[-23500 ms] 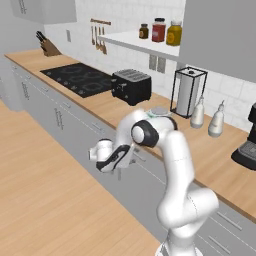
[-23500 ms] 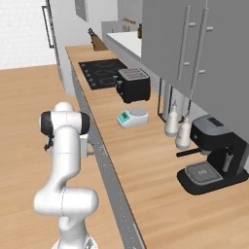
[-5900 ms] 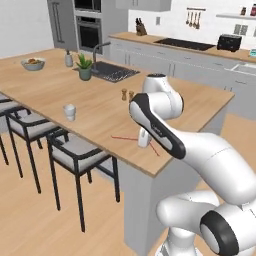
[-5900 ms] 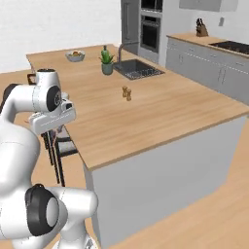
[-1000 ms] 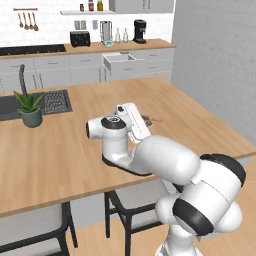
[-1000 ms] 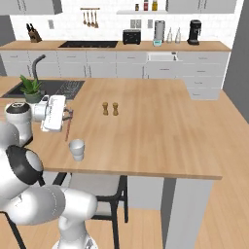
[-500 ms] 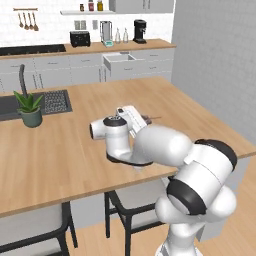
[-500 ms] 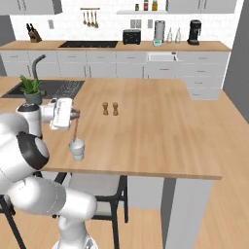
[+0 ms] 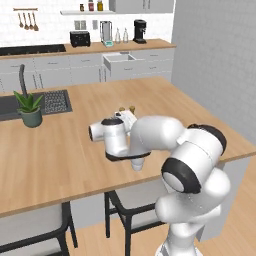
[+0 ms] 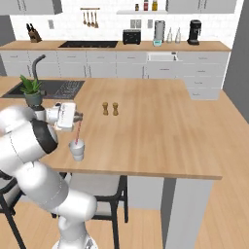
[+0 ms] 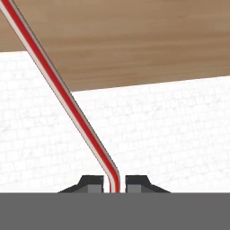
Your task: Take a straw from the drawer in front and place it inside the glass cup on the dining counter.
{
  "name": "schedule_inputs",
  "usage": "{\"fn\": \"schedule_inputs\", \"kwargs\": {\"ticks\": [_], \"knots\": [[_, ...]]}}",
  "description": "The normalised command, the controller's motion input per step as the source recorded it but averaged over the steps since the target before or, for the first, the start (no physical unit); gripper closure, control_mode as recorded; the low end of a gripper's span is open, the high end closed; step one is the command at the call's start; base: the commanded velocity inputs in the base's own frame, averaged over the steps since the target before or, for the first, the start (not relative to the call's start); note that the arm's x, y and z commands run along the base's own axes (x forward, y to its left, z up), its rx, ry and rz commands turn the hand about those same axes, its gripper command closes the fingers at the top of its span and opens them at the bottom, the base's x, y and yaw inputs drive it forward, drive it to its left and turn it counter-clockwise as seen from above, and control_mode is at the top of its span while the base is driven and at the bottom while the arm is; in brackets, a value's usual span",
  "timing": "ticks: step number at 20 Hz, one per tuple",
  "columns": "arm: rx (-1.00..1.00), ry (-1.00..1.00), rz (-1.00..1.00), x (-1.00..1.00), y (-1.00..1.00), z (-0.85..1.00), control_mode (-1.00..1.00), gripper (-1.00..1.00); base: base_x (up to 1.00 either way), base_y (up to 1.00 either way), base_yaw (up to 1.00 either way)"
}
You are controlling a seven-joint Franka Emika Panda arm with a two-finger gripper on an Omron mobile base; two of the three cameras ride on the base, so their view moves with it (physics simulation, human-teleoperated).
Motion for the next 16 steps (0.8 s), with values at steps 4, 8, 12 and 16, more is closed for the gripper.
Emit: {"fn": "schedule_inputs", "kwargs": {"ticks": [4, 8, 12, 16], "knots": [[0.0, 0.02, 0.0, 0.33, 0.19, -0.15, -1.0, 1.0, 0.0, 0.0, 0.0], [0.0, 0.0, 0.0, 0.36, 0.19, -0.16, -1.0, 1.0, 0.0, 0.0, 0.0], [0.0, 0.0, 0.0, 0.33, 0.06, -0.27, -1.0, 1.0, 0.0, 0.0, 0.0], [-0.01, 0.0, 0.0, 0.32, 0.0, -0.34, -1.0, 1.0, 0.0, 0.0, 0.0]]}}
